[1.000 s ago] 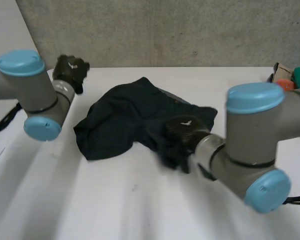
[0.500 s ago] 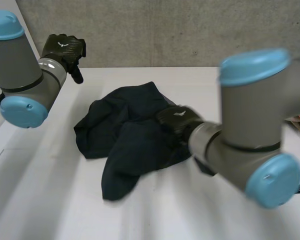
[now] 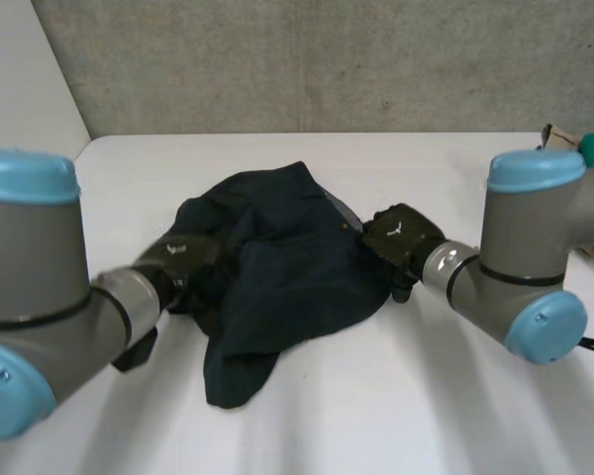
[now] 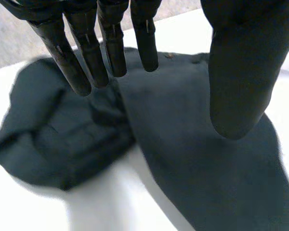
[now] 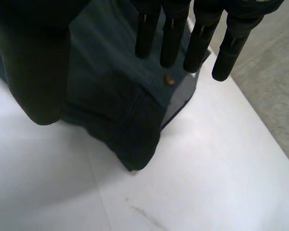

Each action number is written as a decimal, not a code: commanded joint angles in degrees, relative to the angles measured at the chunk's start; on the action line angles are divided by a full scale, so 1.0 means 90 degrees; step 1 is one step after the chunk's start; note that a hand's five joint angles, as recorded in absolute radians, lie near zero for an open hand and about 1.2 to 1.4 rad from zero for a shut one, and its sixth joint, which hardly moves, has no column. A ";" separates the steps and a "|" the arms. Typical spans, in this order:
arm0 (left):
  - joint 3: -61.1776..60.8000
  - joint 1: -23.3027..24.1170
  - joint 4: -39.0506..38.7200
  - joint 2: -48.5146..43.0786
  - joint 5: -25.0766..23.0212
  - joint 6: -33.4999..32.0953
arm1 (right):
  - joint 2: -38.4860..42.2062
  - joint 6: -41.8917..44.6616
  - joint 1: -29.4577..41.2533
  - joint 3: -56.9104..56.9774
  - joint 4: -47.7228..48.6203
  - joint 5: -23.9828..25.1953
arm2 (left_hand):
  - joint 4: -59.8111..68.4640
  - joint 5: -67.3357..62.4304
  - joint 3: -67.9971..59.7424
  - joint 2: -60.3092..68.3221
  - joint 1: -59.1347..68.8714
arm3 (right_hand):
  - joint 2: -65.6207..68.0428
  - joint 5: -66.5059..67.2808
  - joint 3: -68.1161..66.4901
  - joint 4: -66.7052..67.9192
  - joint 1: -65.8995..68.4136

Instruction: Fold the laundry.

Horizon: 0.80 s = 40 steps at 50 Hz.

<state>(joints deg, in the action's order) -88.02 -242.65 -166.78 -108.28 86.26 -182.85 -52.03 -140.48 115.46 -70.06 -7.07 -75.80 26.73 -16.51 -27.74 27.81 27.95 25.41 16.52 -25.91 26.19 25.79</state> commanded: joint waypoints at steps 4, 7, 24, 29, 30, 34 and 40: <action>-0.0757 0.0154 -0.0482 0.0078 -0.0073 0.0219 | 0.0731 0.0258 -0.0105 -0.0009 0.0930 0.0180 | -0.0862 0.0837 0.0974 -0.0982 -0.0997 | 0.2041 0.1918 -0.1986 0.1955 0.1999; -0.0796 0.0213 -0.0521 0.0069 -0.0073 0.0248 | 0.0810 0.0141 -0.0124 -0.0029 0.1321 0.0161 | -0.1458 0.1433 0.1570 -0.1579 -0.1593 | 0.3658 0.3535 -0.3603 0.3572 0.3616; -0.0279 0.0565 -0.1419 -0.0801 0.0620 -0.0425 | 0.0049 -0.0494 -0.0202 -0.0712 0.1597 0.0102 | 0.5919 -0.5944 -0.5806 0.5798 0.5784 | 0.6065 0.5942 -0.6010 0.5979 0.6023; 0.0063 0.0477 -0.1293 -0.0450 0.0776 -0.1021 | -0.0634 -0.0709 -0.0320 -0.0829 0.1499 -0.0093 | 0.5919 -0.5944 -0.5807 0.5798 0.5784 | 0.6065 0.5942 -0.6010 0.5979 0.6023; 0.0179 0.0409 -0.1225 -0.0207 0.0718 -0.1147 | -0.0867 -0.0806 -0.0339 -0.0810 0.1441 -0.0171 | 0.5919 -0.5944 -0.5807 0.5798 0.5784 | 0.6065 0.5942 -0.6010 0.5979 0.6023; 0.0629 0.0301 -0.1078 0.0653 0.0309 -0.1402 | -0.1493 -0.1118 -0.0339 -0.0654 0.1265 -0.0337 | 0.5919 -0.5944 -0.5807 0.5798 0.5784 | 0.6065 0.5942 -0.6010 0.5979 0.6023; 0.1819 -0.0118 -0.0805 0.1747 -0.0609 -0.1393 | -0.2412 -0.2075 -0.0320 0.0107 0.0874 -0.0649 | 0.5919 -0.5944 -0.5807 0.5798 0.5784 | 0.6065 0.5942 -0.6010 0.5979 0.6023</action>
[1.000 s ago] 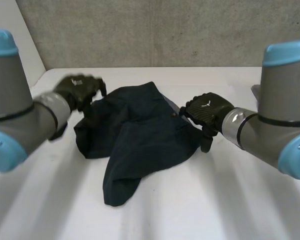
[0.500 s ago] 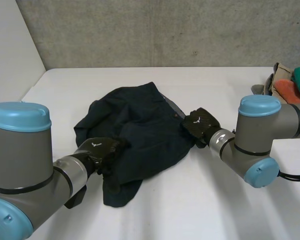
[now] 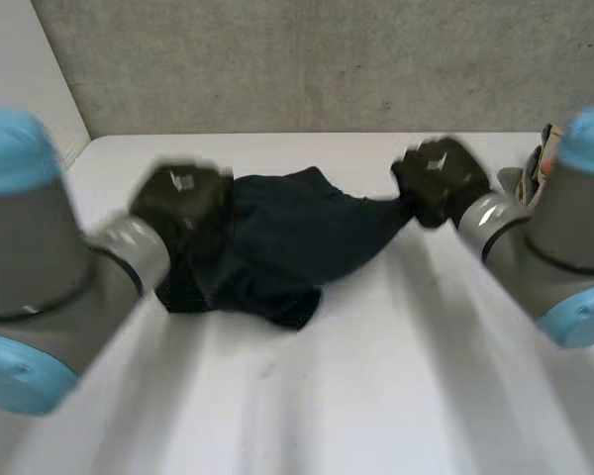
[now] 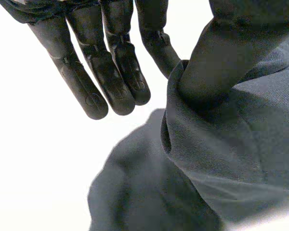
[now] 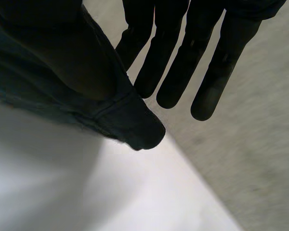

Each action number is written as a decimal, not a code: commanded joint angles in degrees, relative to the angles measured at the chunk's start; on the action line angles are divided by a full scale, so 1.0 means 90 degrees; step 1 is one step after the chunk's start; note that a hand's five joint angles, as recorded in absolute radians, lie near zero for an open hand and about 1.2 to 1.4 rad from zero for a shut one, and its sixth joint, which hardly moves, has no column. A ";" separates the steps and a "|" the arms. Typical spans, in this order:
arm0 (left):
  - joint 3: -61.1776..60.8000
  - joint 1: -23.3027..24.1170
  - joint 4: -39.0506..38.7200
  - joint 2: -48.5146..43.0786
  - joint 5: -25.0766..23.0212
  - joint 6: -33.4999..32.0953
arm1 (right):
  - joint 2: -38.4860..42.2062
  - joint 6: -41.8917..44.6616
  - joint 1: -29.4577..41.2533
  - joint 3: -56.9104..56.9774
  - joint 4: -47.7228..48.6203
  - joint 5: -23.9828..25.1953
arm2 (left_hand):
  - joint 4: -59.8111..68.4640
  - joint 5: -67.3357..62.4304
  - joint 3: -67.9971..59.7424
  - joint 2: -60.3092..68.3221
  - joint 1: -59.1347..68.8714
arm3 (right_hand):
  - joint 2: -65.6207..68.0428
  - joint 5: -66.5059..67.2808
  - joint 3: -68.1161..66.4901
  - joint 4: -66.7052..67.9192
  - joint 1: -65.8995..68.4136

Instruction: Fold the laundry.

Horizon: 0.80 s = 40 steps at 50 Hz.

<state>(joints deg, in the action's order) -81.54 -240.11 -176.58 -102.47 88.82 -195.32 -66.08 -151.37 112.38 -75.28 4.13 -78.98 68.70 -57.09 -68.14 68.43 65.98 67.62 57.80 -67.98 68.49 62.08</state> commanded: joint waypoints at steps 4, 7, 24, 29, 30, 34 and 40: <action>0.1930 -0.0684 0.0644 0.0888 -0.1274 0.0100 | -0.0978 -0.1306 0.0101 0.1244 -0.0809 -0.0502 | 0.1256 -0.1435 -0.1318 0.1285 0.1557 | 0.1375 0.1355 -0.1336 0.1279 0.1991; 0.2565 -0.0782 0.1064 0.0372 -0.1372 0.0081 | -0.0881 -0.1384 0.0180 0.1586 -0.1200 -0.0599 | 0.1256 -0.1435 -0.1318 0.1285 0.1557 | 0.1375 0.1355 -0.1336 0.1279 0.1991; 0.6128 -0.1046 0.0745 -0.3028 -0.1236 -0.0281 | 0.1199 -0.1433 0.0883 0.3041 -0.0100 -0.1692 | 0.1256 -0.1435 -0.1318 0.1285 0.1557 | 0.1375 0.1355 -0.1336 0.1279 0.1991; 0.7243 -0.1026 -0.0456 -0.2902 -0.1206 0.0343 | 0.1297 -0.1463 0.1039 0.3813 0.1638 -0.2444 | 0.1256 -0.1435 -0.1318 0.1285 0.1557 | 0.1375 0.1355 -0.1336 0.1279 0.1991; 0.7428 -0.1026 -0.0826 -0.2824 -0.1168 0.0722 | 0.1249 -0.1405 0.1039 0.3968 0.2095 -0.2610 | 0.1256 -0.1435 -0.1318 0.1285 0.1557 | 0.1375 0.1355 -0.1336 0.1279 0.1991; 0.7566 -0.1036 -0.1376 -0.2628 -0.1148 0.1417 | 0.1034 -0.1345 0.1049 0.4204 0.2530 -0.2651 | 0.1256 -0.1435 -0.1318 0.1285 0.1557 | 0.1375 0.1355 -0.1336 0.1279 0.1991; 0.7314 -0.1143 -0.1133 -0.2530 -0.1138 0.1712 | 0.0897 -0.1336 0.1137 0.4214 0.2033 -0.2348 | 0.1256 -0.1435 -0.1318 0.1285 0.1557 | 0.1375 0.1355 -0.1336 0.1279 0.1991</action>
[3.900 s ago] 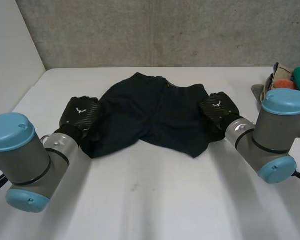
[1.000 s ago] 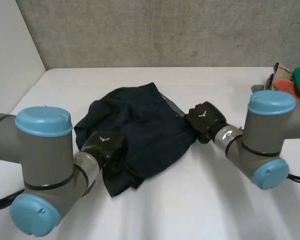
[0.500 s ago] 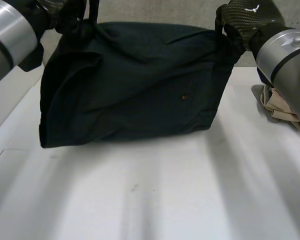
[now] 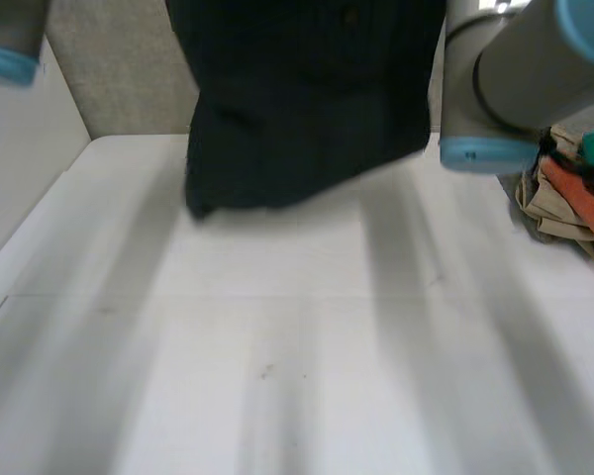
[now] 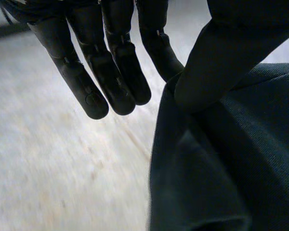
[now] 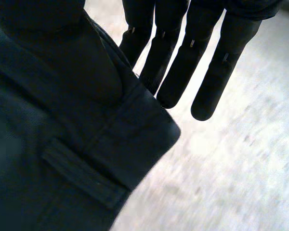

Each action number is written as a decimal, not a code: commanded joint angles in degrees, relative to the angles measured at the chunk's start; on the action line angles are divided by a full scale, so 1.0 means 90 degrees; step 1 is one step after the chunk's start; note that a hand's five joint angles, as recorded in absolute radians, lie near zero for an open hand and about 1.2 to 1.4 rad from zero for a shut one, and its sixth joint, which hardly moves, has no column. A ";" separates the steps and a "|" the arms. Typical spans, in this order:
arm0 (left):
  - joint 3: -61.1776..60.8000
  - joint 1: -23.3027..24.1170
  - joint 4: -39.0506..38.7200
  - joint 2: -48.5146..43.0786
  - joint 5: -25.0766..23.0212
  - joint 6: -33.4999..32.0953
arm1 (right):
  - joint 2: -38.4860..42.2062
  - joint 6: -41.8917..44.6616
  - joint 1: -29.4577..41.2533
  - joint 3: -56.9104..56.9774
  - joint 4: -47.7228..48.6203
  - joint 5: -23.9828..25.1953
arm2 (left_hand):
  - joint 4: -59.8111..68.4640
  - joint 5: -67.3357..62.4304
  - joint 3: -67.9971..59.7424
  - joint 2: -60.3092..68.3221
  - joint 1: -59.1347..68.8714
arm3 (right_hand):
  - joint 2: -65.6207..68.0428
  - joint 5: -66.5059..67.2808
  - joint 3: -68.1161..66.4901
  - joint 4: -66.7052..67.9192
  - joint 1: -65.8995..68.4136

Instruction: Fold the laundry.

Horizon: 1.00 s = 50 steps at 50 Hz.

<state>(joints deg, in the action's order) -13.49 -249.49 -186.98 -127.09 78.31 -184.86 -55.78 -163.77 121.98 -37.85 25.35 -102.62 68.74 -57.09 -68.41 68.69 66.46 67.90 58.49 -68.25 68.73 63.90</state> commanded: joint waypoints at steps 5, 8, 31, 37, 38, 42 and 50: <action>-0.1048 -0.0238 0.0394 0.0351 0.0030 0.0549 | -0.0257 0.0120 0.0069 -0.0305 -0.0921 0.0348 | 0.1251 -0.1435 -0.1288 0.1256 0.1504 | 0.1345 0.1278 -0.1306 0.1253 0.1789; -0.2040 -0.0248 0.0667 0.0478 -0.0010 0.0549 | -0.0277 0.0198 0.0011 -0.0791 -0.1408 0.0484 | 0.1251 -0.1435 -0.1288 0.1256 0.1504 | 0.1345 0.1278 -0.1306 0.1253 0.1789; -0.7592 -0.0258 0.0805 0.0790 -0.1074 -0.2663 | -0.0238 0.0569 -0.0409 -0.4895 -0.1713 0.1676 | -0.4071 0.3888 0.4034 -0.4066 -0.3818 | 0.1345 0.1278 -0.1306 0.1253 0.1789; -0.7934 -0.0297 0.0785 0.1473 -0.0840 -0.2547 | -0.0316 0.0384 -0.0341 -0.4983 -0.1743 0.1608 | -0.5510 0.5326 0.5472 -0.5505 -0.5256 | 0.1345 0.1278 -0.1306 0.1253 0.1789; -0.8080 -0.0326 0.0785 0.1648 -0.0733 -0.2440 | -0.0335 0.0326 -0.0331 -0.5013 -0.1752 0.1579 | -0.5790 0.5607 0.5753 -0.5785 -0.5537 | 0.1345 0.1278 -0.1306 0.1253 0.1789; -0.8451 -0.0375 0.0814 0.1894 -0.0441 -0.2099 | -0.0365 0.0131 -0.0341 -0.5071 -0.1753 0.1491 | -0.5830 0.5647 0.5793 -0.5825 -0.5577 | 0.1345 0.1278 -0.1306 0.1253 0.1789; -0.8853 -0.0531 0.0971 0.1817 0.0048 -0.1182 | -0.0452 -0.0143 -0.0380 -0.5062 -0.1772 0.1334 | -0.5793 0.5610 0.5756 -0.5788 -0.5540 | 0.1345 0.1278 -0.1306 0.1253 0.1789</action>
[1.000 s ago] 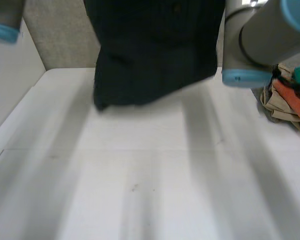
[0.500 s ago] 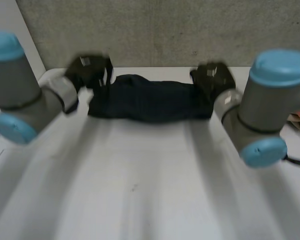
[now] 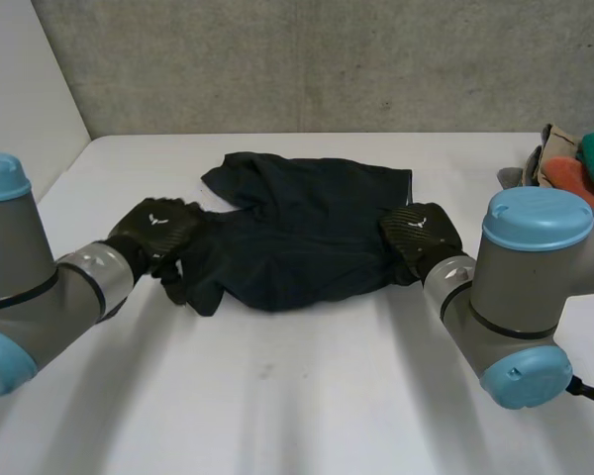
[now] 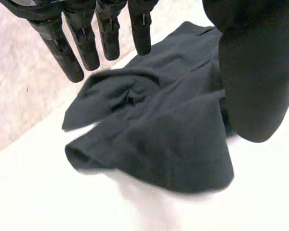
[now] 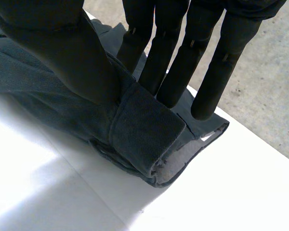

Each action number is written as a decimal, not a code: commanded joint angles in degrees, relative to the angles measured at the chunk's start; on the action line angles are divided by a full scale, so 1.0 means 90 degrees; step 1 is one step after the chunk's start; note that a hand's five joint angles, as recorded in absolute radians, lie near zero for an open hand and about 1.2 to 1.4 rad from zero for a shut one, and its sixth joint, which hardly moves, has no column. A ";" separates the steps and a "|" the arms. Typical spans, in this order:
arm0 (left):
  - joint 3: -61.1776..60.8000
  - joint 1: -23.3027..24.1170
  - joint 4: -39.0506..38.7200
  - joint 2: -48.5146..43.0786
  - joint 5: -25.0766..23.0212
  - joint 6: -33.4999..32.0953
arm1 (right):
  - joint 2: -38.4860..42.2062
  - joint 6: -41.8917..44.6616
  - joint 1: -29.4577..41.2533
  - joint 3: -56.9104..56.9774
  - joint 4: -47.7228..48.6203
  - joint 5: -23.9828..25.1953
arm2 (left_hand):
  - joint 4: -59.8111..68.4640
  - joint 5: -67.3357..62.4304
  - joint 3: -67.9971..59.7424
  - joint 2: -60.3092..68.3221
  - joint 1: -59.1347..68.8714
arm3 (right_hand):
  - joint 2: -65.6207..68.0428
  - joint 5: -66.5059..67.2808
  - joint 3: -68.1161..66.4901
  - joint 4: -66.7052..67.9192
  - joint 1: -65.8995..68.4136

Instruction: Fold the laundry.

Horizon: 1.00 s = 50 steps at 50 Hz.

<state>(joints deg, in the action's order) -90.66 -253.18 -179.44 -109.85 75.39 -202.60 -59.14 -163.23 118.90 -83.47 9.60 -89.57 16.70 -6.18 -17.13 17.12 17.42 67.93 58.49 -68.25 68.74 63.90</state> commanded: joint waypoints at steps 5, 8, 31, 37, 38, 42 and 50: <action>0.0044 -0.0141 0.0094 -0.0596 0.0442 0.1338 | -0.0147 -0.0203 -0.0028 -0.0003 -0.0051 -0.0096 | 0.0045 -0.0104 0.0002 -0.0001 -0.0035 | 0.1342 0.1278 -0.1306 0.1251 0.1789; 0.0434 -0.0092 0.0055 -0.0957 0.0451 0.1573 | -0.0186 -0.0213 -0.0018 -0.0032 -0.0100 -0.0106 | 0.0063 -0.0122 -0.0017 0.0017 -0.0016 | 0.1342 0.1278 -0.1306 0.1251 0.1789; 0.1471 0.0309 0.0884 -0.1438 0.0978 0.1643 | -0.0313 0.0479 -0.0145 -0.0130 -0.0363 0.0040 | 0.7033 -0.7092 -0.6986 0.6987 0.6954 | 0.1342 0.1278 -0.1306 0.1251 0.1789; 0.0680 0.0445 0.1684 -0.0471 0.0579 0.0150 | -0.0664 0.2460 -0.0233 -0.0266 -0.1514 0.0479 | 0.7033 -0.7092 -0.6986 0.6987 0.6954 | 0.1342 0.1278 -0.1306 0.1251 0.1789; 0.0554 0.0465 0.1840 -0.0383 0.0501 -0.0094 | -0.0713 0.2714 -0.0243 -0.0295 -0.1719 0.0509 | 0.7033 -0.7092 -0.6986 0.6987 0.6954 | 0.1342 0.1278 -0.1306 0.1251 0.1789; -0.0004 0.0514 0.2573 -0.0031 0.0237 -0.1159 | -0.0938 0.3828 -0.0282 -0.0530 -0.2969 0.0548 | 0.6849 -0.6907 -0.6802 0.6802 0.6769 | 0.1342 0.1278 -0.1306 0.1251 0.1789; -0.0269 0.0543 0.2829 0.0106 0.0148 -0.1737 | -0.1280 0.3918 -0.0146 -0.0969 -0.3548 0.0587 | 0.1971 -0.2029 -0.1924 0.1924 0.1891 | 0.1342 0.1278 -0.1306 0.1251 0.1789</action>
<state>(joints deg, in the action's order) -93.46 -248.32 -154.08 -108.78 76.56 -217.49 -69.59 -125.91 116.43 -90.45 -22.50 -84.25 55.43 -45.50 -55.51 55.41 54.87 67.93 58.49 -68.25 68.74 63.91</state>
